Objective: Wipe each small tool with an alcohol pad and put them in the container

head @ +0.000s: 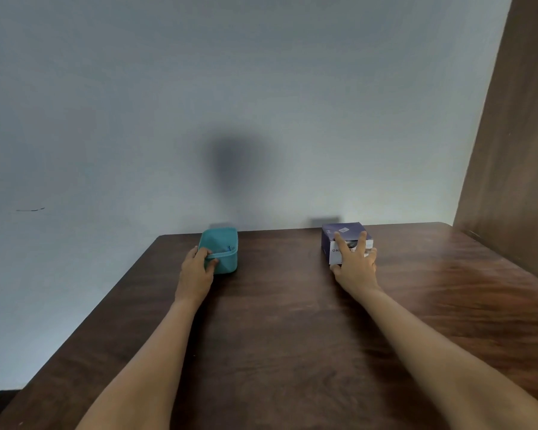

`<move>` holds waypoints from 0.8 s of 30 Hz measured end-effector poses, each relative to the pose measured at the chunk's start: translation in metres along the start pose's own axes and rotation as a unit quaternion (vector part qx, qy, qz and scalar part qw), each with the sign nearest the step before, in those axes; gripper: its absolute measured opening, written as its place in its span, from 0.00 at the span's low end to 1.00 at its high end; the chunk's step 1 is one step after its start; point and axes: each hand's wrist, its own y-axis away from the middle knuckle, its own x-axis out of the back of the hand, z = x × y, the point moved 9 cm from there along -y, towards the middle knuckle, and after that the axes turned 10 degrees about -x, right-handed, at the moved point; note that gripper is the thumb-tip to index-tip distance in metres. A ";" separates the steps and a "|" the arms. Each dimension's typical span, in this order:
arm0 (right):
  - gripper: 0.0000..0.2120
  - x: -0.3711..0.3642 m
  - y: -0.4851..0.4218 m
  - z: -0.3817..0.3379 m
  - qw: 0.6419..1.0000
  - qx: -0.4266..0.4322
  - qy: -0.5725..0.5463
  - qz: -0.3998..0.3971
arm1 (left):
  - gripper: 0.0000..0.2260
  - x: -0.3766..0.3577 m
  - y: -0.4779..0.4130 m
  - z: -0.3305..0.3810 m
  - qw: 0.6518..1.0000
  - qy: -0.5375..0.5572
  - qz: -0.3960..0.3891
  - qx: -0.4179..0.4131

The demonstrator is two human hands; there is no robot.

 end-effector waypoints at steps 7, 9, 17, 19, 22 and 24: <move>0.32 0.002 0.005 -0.006 1.000 -0.009 -0.007 0.004 | 0.03 -0.004 -0.001 0.005 0.999 0.003 -0.025 -0.022; 0.31 0.001 0.003 -0.007 1.000 -0.009 -0.008 0.004 | 0.03 -0.004 0.001 0.006 1.000 0.000 -0.023 -0.020; 0.32 0.001 0.003 -0.005 1.000 -0.004 0.009 -0.003 | 0.05 -0.003 0.007 0.015 1.000 -0.024 0.002 -0.016; 0.33 0.001 0.003 -0.005 1.000 -0.004 0.010 -0.011 | 0.05 -0.001 0.008 0.017 1.000 -0.022 0.008 -0.016; 0.34 0.002 0.005 -0.005 1.000 -0.007 0.018 -0.016 | 0.05 -0.002 0.010 0.017 1.000 -0.022 0.005 -0.009; 0.35 0.002 0.005 -0.005 1.000 -0.005 0.018 -0.025 | 0.05 -0.003 0.010 0.017 1.000 -0.018 -0.004 0.000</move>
